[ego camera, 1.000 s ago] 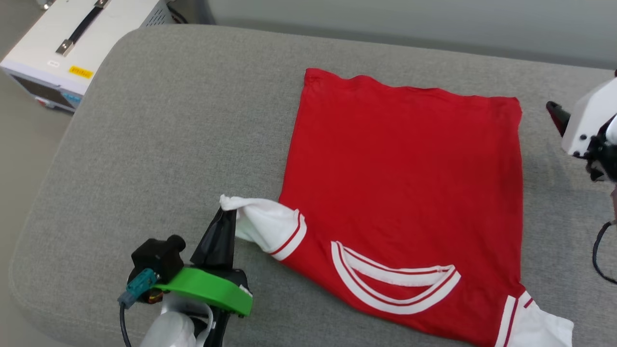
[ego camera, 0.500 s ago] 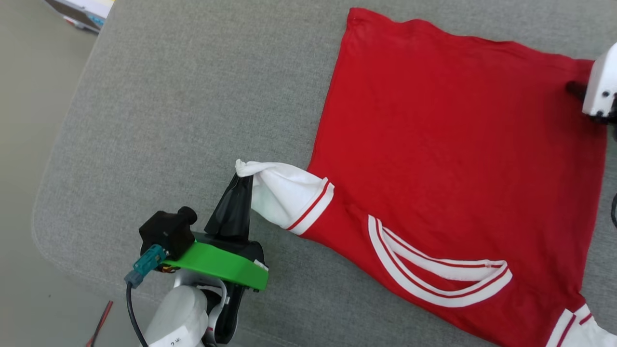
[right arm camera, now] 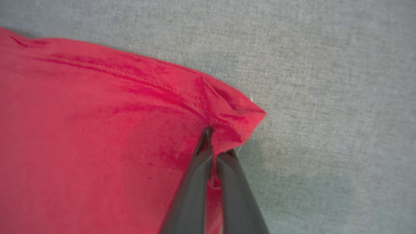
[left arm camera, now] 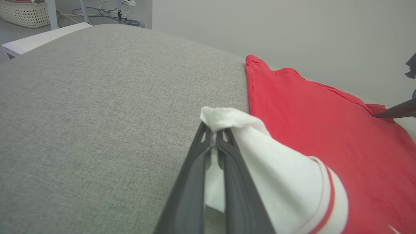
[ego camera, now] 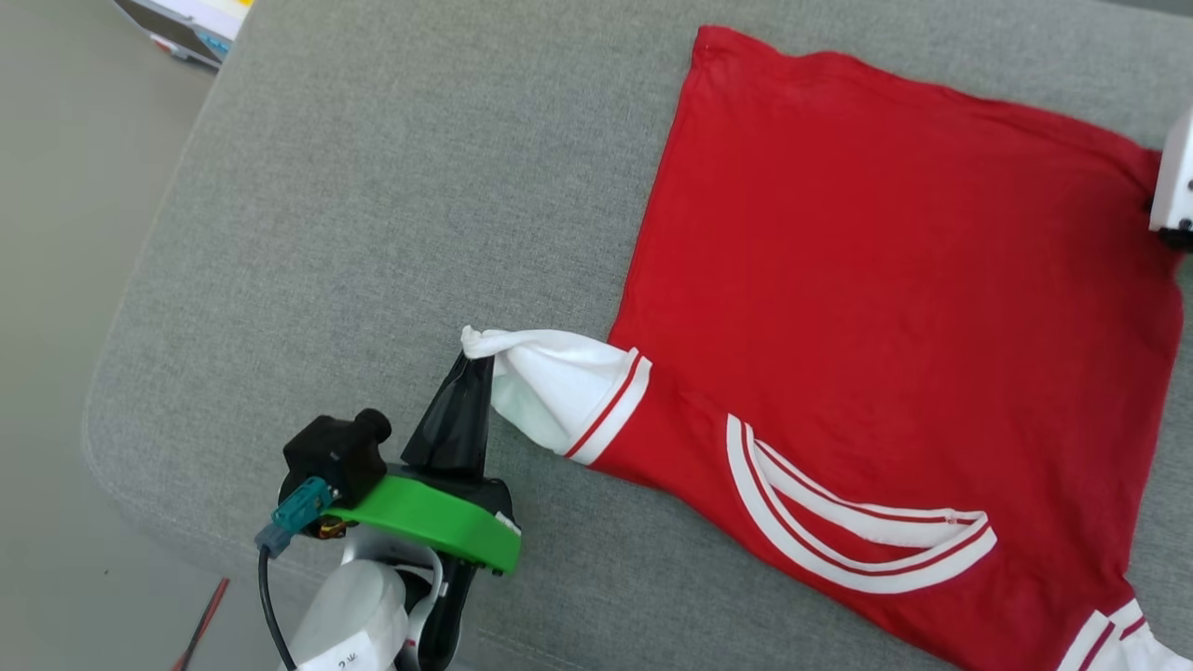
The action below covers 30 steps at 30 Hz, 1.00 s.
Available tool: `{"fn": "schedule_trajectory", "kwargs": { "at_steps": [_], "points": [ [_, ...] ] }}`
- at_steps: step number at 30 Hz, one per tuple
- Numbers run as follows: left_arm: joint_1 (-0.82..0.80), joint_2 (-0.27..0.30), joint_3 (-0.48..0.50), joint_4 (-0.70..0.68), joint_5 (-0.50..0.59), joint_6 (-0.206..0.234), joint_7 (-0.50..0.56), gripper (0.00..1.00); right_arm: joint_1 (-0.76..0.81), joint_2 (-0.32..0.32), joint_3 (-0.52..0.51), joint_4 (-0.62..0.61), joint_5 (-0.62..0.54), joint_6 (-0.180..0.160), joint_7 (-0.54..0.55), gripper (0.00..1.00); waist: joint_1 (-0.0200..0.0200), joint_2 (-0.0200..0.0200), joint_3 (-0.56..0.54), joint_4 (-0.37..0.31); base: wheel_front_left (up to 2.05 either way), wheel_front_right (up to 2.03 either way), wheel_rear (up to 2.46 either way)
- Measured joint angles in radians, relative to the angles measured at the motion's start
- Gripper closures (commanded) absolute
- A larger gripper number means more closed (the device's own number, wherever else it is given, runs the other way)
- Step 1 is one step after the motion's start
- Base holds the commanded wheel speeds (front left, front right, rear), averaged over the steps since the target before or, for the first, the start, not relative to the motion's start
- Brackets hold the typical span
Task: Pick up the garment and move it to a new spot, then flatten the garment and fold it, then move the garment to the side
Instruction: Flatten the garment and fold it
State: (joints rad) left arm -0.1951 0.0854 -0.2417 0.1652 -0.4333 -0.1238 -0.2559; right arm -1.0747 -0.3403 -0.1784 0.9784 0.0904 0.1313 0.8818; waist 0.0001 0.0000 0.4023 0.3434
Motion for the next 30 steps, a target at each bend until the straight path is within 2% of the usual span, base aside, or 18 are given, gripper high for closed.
{"fn": "schedule_trajectory", "kwargs": {
  "at_steps": [6, 11, 17, 18, 20, 23, 27, 30],
  "points": [
    [0.035, 0.02, 0.019, 0.023, 0.001, -0.001, 0.0, 1.0, 0.05, -0.046, 0.033, -0.049, 0.005, 0.0, -0.025, 1.0, 0.0, 0.0, -0.078, -0.019, 0.0, 0.0, 0.0],
    [0.086, 0.038, 0.04, 0.04, 0.002, -0.001, 0.0, 1.0, 0.119, -0.079, 0.051, -0.143, 0.067, 0.0, -0.041, 1.0, 0.0, 0.0, -0.151, -0.049, 0.0, 0.0, 0.0],
    [0.151, 0.059, 0.053, 0.051, 0.002, 0.005, 0.002, 1.0, 0.347, -0.127, 0.035, -0.305, 0.173, 0.0, -0.04, 1.0, 0.0, 0.0, -0.24, -0.101, 0.0, 0.0, 0.0],
    [0.169, 0.069, 0.057, 0.051, 0.002, 0.011, 0.009, 1.0, 0.458, -0.133, 0.001, -0.388, 0.198, 0.0, -0.042, 1.0, 0.0, 0.0, -0.267, -0.125, 0.0, 0.0, 0.0],
    [0.185, 0.075, 0.061, 0.049, 0.0, 0.016, 0.012, 1.0, 0.566, -0.128, -0.051, -0.464, 0.222, 0.0, -0.042, 1.0, 0.0, 0.0, -0.287, -0.15, 0.0, 0.0, 0.0],
    [0.199, 0.076, 0.07, 0.044, -0.007, 0.027, 0.02, 1.0, 0.748, -0.083, -0.14, -0.584, 0.247, 0.0, -0.042, 1.0, 0.0, 0.0001, -0.31, -0.191, 0.0, 0.0, 0.0],
    [0.216, 0.087, 0.084, 0.039, -0.022, 0.04, 0.033, 1.0, 0.976, 0.049, -0.25, -0.749, 0.246, 0.0, -0.047, 1.0, -0.0001, 0.0001, -0.331, -0.25, 0.0, 0.0, 0.0],
    [0.232, 0.1, 0.09, 0.039, -0.031, 0.049, 0.046, 1.0, 1.097, 0.149, -0.286, -0.842, 0.238, 0.0, -0.052, 1.0, -0.0001, 0.0001, -0.341, -0.288, 0.0, 0.0, 0.0]
  ]
}}
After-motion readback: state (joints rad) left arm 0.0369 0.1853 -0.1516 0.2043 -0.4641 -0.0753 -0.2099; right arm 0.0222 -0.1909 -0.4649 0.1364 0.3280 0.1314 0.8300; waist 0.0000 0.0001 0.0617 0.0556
